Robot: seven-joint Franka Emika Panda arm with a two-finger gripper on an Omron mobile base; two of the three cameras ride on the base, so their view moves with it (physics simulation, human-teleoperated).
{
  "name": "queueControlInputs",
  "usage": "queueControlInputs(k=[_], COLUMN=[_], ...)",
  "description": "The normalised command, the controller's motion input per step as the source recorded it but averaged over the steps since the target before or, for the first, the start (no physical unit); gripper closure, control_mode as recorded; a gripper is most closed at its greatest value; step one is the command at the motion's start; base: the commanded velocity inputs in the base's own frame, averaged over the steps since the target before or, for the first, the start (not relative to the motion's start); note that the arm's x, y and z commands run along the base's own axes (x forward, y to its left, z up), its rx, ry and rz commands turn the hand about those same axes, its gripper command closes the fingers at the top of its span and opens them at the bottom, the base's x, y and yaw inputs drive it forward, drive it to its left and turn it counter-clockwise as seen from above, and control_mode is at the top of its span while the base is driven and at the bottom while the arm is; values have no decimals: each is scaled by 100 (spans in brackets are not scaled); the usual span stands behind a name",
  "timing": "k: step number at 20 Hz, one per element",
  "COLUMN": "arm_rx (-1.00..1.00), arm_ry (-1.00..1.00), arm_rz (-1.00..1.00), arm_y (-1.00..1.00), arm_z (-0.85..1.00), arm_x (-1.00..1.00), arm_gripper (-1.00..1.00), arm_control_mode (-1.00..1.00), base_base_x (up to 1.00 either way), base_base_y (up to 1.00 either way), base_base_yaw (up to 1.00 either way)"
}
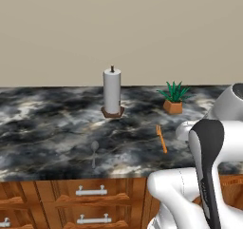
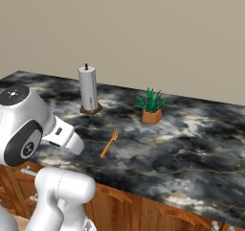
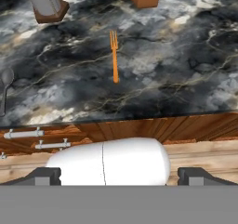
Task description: Organize the utensils by type. Pick up the wooden spoons from the counter and place them in the open cabinet. Then pick up the metallic utensils from the counter and place them in the open drawer.
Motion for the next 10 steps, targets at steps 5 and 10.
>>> queueControlInputs(k=[5,10], arm_rx=[0,0], arm_ry=[0,-1], arm_rz=[0,0], arm_y=[0,0], arm_z=[0,-2], arm_x=[0,33], arm_gripper=[-100,-100], arm_control_mode=[100,-100], base_base_x=[1,0], base_base_y=[0,0], base_base_yaw=[0,0])
